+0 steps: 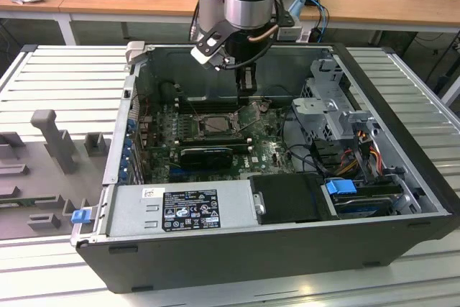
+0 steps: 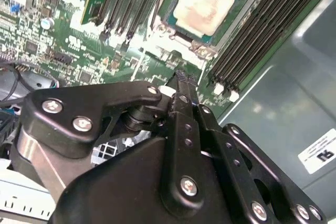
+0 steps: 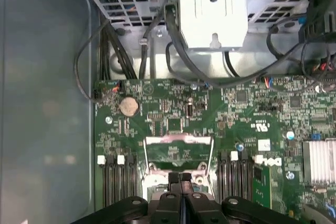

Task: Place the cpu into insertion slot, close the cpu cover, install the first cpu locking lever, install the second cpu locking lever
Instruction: 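Close the cpu cover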

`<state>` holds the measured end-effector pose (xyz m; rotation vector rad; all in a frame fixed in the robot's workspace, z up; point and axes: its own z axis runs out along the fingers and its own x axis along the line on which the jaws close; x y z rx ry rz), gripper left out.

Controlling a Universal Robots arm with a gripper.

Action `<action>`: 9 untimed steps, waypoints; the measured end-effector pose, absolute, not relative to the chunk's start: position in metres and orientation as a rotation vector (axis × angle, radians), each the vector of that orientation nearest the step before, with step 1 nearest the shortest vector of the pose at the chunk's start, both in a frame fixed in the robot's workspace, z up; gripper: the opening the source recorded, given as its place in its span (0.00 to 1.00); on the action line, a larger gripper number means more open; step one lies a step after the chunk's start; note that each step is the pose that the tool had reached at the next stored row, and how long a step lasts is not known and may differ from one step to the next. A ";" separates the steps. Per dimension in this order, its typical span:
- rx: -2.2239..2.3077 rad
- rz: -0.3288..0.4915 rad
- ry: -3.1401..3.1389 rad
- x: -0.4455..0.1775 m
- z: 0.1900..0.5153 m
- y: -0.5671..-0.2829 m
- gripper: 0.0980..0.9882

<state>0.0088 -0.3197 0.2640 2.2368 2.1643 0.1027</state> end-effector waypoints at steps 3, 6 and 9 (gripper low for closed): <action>2.237 0.103 2.164 0.016 0.264 -0.320 0.01; 2.237 0.102 2.164 0.023 0.264 -0.320 0.01; 2.238 0.101 2.165 0.032 0.263 -0.320 0.01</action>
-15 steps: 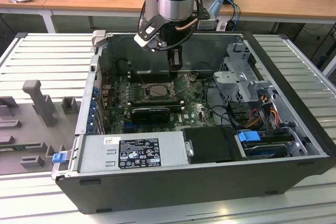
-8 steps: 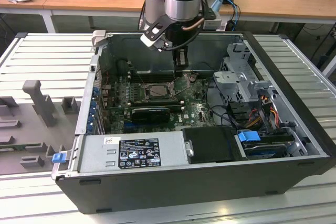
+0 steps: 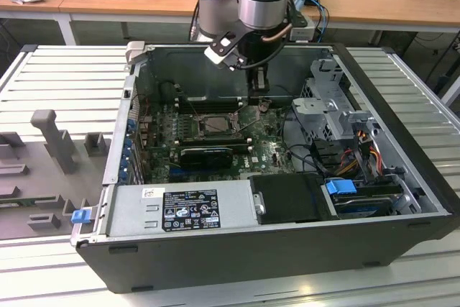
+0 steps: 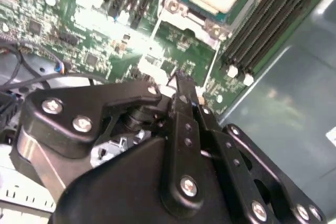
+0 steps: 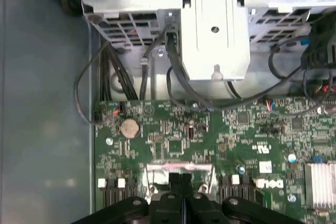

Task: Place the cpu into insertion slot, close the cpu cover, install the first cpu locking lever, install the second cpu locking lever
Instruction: 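Close the cpu cover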

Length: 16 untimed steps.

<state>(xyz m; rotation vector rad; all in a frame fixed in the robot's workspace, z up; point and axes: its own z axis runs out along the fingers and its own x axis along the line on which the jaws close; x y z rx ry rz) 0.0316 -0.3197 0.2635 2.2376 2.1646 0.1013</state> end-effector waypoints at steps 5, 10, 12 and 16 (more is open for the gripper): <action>2.238 0.101 2.165 0.039 0.259 -0.320 0.01; 2.240 0.097 2.167 0.054 0.255 -0.320 0.01; 2.240 0.096 2.167 0.058 0.254 -0.320 0.01; 2.241 0.095 2.167 0.061 0.249 -0.320 0.01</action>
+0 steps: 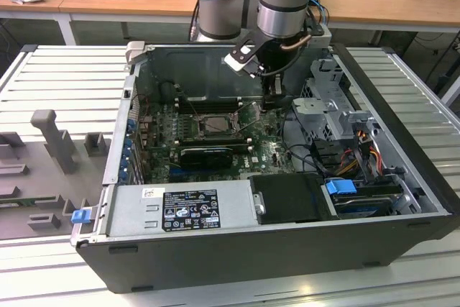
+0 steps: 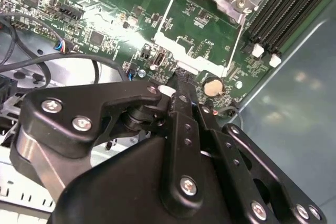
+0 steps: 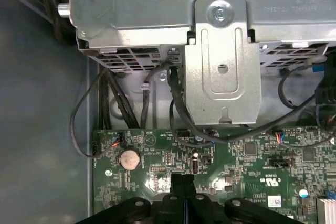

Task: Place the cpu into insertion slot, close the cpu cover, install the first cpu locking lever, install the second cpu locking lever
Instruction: 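Close the cpu cover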

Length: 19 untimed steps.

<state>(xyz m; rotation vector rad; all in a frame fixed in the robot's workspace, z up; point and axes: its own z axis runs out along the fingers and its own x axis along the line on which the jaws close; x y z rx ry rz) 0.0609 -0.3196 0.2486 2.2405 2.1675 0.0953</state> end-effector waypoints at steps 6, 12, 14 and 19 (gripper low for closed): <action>2.246 0.086 2.172 0.059 0.244 -0.320 0.01; 2.246 0.085 2.173 0.052 0.244 -0.320 0.01; 2.246 0.085 2.172 0.050 0.244 -0.320 0.01; 2.246 0.085 2.173 0.049 0.244 -0.320 0.01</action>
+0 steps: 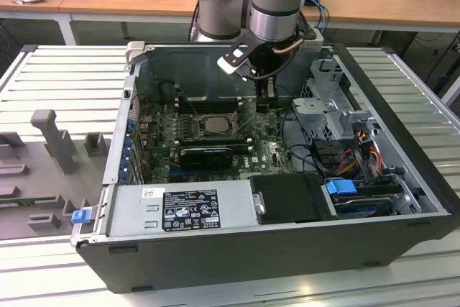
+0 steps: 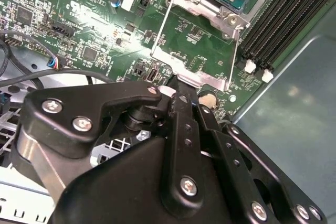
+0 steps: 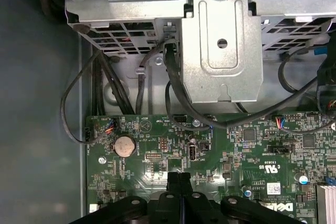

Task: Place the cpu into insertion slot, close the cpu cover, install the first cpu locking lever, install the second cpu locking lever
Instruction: 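Close the cpu cover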

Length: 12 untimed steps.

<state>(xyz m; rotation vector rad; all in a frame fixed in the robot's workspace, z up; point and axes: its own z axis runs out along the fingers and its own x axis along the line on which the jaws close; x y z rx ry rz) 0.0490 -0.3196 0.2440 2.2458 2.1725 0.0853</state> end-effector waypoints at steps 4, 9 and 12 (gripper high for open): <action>2.246 0.085 2.173 0.048 0.244 -0.320 0.01; 2.246 0.085 2.172 0.045 0.244 -0.320 0.01; 2.246 0.085 2.173 0.043 0.244 -0.320 0.01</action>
